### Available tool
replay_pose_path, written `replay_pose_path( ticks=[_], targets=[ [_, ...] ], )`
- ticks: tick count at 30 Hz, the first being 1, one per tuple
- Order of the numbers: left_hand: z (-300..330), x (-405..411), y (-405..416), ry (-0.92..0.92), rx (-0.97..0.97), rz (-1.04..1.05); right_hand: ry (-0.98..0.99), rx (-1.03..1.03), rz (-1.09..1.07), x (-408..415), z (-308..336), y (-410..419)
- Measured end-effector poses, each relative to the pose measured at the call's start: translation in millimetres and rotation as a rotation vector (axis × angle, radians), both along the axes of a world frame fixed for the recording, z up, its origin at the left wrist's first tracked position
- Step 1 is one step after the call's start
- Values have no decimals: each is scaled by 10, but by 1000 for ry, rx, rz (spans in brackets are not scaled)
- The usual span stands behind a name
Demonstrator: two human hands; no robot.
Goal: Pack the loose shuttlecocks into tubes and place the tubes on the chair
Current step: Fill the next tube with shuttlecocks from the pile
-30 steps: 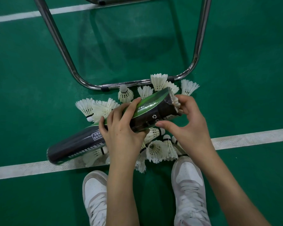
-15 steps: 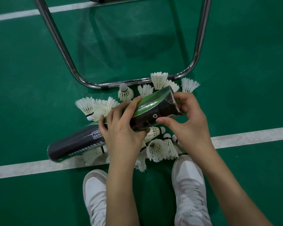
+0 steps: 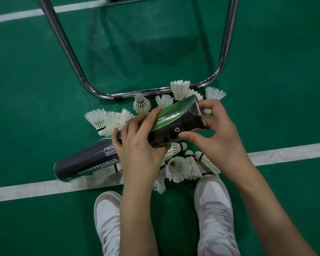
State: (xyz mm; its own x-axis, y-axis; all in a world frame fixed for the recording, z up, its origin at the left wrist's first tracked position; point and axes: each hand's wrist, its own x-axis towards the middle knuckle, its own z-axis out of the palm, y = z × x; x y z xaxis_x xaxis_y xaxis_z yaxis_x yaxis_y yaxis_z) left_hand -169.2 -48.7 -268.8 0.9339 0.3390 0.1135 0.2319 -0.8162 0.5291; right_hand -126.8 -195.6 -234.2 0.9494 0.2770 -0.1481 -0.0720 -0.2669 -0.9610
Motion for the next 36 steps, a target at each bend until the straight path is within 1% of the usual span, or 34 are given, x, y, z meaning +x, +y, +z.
replay_pose_path(
  ticks=[4,14,26,32,36],
  targets=[
    [21,-2,-2,-3,-10,7,-30,-27,-2,6,-1,-11],
    [23,-13,-17,2,-14,-2,61,23,15,28,2,-59],
    [19,-31,-7,15,-6,-9,99,35,81,46,-15,-71],
    [-18,-38,33,56,-26,-11,83,18,66,14,-92,-60],
    [-39,-52,87,63,-31,33,88,88,25,41,-87,-189]
  ],
)
